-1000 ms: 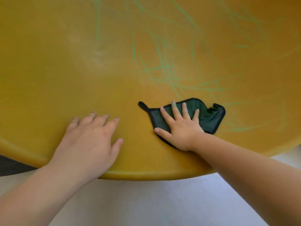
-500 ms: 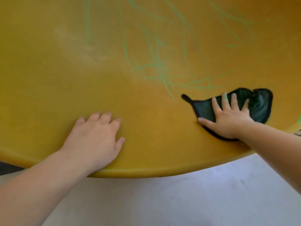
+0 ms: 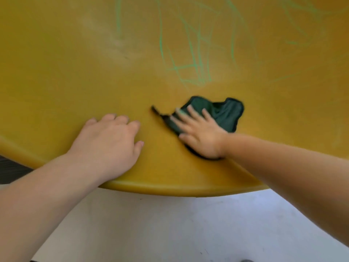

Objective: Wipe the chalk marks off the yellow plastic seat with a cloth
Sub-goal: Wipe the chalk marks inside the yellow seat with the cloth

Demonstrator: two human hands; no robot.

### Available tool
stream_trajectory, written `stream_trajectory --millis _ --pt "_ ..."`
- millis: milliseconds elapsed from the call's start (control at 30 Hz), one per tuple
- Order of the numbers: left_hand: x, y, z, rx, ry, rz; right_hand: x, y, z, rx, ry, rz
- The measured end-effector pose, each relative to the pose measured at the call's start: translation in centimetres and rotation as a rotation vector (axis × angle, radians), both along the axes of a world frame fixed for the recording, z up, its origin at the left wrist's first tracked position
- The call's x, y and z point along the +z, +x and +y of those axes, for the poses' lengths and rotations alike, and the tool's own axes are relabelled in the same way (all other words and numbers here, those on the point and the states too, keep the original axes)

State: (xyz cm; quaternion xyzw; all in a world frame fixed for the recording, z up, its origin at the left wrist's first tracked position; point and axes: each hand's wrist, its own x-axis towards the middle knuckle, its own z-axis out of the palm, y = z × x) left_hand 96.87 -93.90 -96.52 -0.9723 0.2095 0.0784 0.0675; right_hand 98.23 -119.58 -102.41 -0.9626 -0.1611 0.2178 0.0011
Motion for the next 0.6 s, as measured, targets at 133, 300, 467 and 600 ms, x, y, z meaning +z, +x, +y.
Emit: stream_trajectory --millis 133,300,467,600 --pt "0.3 0.6 0.6 0.024 -0.006 0.025 3.5 -10.0 -0.2 0.212 0.158 0.221" --pt "0.8 0.2 1.0 0.009 -0.005 0.019 3.1 -5.2 -8.7 -0.242 -0.202 0.029" --pt "1.2 -0.1 1.9 0.021 0.003 0.017 0.8 2.2 -7.9 -0.527 -0.222 -0.065" --pt "1.4 -0.4 2.3 0.036 0.019 0.012 -0.3 0.5 1.4 -0.29 -0.068 -0.028"
